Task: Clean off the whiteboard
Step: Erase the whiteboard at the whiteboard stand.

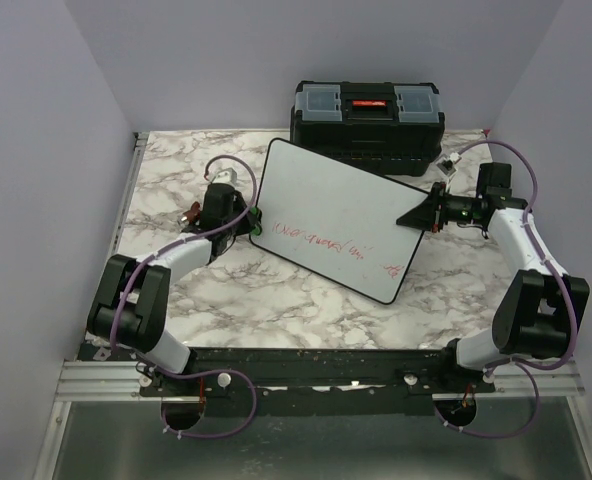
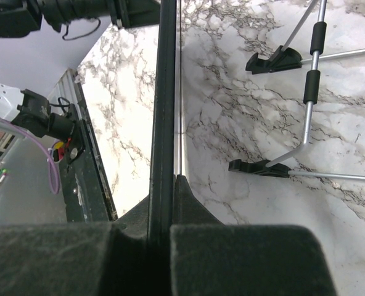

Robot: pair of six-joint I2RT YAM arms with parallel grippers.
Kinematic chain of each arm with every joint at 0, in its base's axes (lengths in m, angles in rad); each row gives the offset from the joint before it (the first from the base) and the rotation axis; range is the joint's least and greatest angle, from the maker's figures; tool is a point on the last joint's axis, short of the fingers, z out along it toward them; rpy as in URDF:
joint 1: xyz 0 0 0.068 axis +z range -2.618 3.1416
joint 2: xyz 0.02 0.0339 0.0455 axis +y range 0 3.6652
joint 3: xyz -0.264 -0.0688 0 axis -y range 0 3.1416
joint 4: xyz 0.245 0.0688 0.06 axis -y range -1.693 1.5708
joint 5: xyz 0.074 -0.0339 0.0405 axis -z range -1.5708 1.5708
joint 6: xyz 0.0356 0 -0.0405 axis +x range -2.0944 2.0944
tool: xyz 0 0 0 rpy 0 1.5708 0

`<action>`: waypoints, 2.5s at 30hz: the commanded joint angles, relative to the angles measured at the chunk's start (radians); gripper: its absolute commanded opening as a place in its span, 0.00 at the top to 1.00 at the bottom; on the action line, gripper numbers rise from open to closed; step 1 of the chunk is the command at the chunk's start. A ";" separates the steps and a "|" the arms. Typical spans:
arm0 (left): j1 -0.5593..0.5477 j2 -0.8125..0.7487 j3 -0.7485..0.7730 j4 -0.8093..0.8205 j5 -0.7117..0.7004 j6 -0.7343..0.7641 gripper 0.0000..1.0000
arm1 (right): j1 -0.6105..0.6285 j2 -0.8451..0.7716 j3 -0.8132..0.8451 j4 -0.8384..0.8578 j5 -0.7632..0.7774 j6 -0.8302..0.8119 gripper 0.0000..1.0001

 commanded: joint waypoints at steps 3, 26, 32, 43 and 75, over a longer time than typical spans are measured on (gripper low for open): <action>0.052 0.061 0.090 -0.030 -0.038 0.010 1.00 | 0.037 -0.006 -0.011 -0.090 0.064 -0.041 0.99; -0.264 -0.017 -0.084 0.037 -0.130 0.006 1.00 | 0.047 0.004 -0.009 -0.100 0.062 -0.051 0.99; -0.264 -0.059 -0.003 -0.036 -0.046 0.093 1.00 | 0.047 0.003 -0.008 -0.100 0.061 -0.050 0.99; -0.111 0.032 0.103 -0.015 -0.027 0.100 1.00 | 0.047 -0.002 -0.010 -0.099 0.061 -0.049 0.99; -0.202 0.122 0.272 0.027 0.117 0.137 1.00 | 0.063 0.003 -0.017 -0.095 0.062 -0.048 1.00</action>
